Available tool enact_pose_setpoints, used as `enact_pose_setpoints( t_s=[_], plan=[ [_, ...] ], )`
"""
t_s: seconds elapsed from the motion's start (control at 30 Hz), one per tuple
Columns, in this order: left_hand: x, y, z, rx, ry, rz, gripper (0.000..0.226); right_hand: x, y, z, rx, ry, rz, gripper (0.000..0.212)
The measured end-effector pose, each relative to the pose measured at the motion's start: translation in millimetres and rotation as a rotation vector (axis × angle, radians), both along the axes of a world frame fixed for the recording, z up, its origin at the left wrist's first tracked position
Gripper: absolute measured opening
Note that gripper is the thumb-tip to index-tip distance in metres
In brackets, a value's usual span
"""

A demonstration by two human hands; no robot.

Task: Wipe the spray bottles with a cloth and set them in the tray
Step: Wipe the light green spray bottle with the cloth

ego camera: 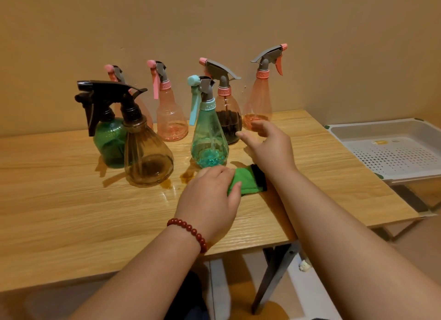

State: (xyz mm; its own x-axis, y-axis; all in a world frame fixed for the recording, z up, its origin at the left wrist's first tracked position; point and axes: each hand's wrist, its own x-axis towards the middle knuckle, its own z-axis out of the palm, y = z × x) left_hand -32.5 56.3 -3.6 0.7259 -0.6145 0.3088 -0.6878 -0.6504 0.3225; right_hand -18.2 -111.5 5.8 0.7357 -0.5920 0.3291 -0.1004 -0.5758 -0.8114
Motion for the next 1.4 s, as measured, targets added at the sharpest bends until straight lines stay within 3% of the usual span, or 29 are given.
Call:
enact_pose_setpoints(
  t_s=[0.13,0.27,0.33,0.5,0.83,1.0,1.2,1.4],
  plan=[
    [1.0,44.2,-2.1,-0.021,0.025,0.083,0.041,-9.8,32.7,5.4,0.064,0.084,0.152,0.065],
    [3.1,82.5,-5.8,-0.072,0.057,0.173,0.039,-4.7,61.5,9.0,-0.150,0.282,0.170,0.099],
    [4.4,94.9,-6.3,-0.095,0.068,0.197,0.038,1.3,71.3,10.5,-0.201,0.314,0.112,0.095],
    [10.2,118.2,-6.1,-0.144,0.092,0.186,0.040,5.3,81.9,9.2,-0.102,0.247,0.033,0.075],
    [14.2,138.1,-3.0,-0.384,0.249,0.113,0.056,-43.4,125.9,1.5,-0.030,0.059,0.178,0.061],
    [12.3,144.7,4.1,-0.471,0.299,0.064,0.063,-61.6,151.3,0.5,-0.017,0.061,0.287,0.053],
    [14.8,152.2,6.8,-0.552,0.368,0.081,0.051,-66.4,183.2,-9.9,-0.127,0.077,0.274,0.067],
    [15.1,158.7,8.4,-0.687,0.514,0.018,0.023,-72.2,174.2,-3.5,-0.196,0.195,0.313,0.108]
  ],
)
